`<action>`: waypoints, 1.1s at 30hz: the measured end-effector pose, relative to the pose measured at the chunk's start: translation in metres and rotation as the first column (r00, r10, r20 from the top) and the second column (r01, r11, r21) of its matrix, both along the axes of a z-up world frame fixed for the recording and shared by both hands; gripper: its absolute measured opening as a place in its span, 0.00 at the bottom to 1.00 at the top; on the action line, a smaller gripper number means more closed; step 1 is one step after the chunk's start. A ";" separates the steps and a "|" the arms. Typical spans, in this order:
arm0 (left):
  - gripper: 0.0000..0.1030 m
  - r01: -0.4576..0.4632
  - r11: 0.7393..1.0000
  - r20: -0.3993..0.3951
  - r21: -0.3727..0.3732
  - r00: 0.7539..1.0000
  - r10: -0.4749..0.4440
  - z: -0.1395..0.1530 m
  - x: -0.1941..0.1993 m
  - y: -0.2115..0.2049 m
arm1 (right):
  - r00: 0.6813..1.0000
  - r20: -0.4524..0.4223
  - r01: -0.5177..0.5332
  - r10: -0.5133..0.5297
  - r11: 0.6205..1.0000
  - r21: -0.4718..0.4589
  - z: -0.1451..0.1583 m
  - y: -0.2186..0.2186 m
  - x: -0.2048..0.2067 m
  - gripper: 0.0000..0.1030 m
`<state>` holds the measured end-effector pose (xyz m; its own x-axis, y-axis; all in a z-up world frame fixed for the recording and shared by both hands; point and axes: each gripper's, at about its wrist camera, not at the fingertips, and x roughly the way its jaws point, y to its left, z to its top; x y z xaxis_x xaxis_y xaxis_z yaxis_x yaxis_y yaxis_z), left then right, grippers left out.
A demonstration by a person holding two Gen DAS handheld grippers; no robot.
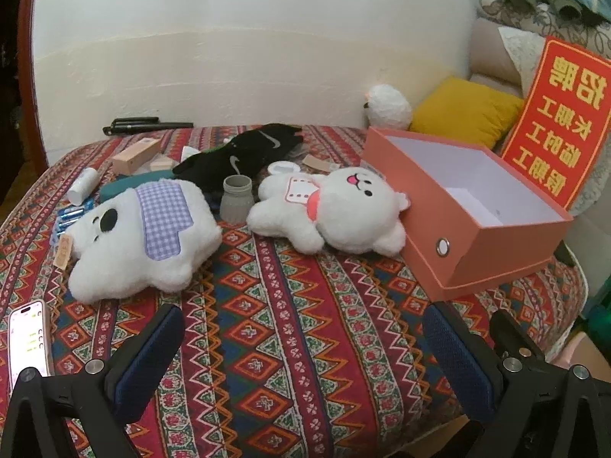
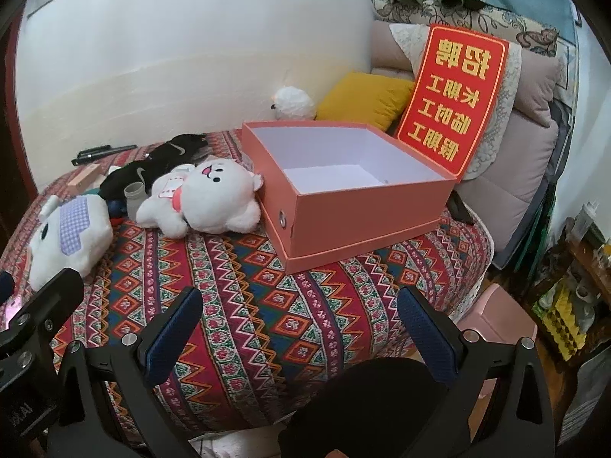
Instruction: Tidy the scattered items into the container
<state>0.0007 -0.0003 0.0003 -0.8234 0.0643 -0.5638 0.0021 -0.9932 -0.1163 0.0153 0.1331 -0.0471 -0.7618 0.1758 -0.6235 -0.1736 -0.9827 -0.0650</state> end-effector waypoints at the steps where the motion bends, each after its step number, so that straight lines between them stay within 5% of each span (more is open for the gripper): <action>1: 1.00 -0.002 1.000 -0.002 -0.002 1.000 0.002 0.000 0.001 0.000 | 1.000 0.003 -0.001 0.001 1.000 -0.004 0.000 0.000 -0.001 1.00; 12: 1.00 -0.018 0.999 -0.026 -0.042 1.000 0.017 0.007 0.007 0.003 | 1.000 -0.015 0.013 -0.012 1.000 0.028 0.004 -0.003 0.004 1.00; 33: 1.00 0.006 1.000 -0.043 0.002 0.999 -0.006 0.006 0.007 -0.001 | 0.999 -0.024 0.037 -0.036 0.999 0.037 0.009 0.001 0.007 1.00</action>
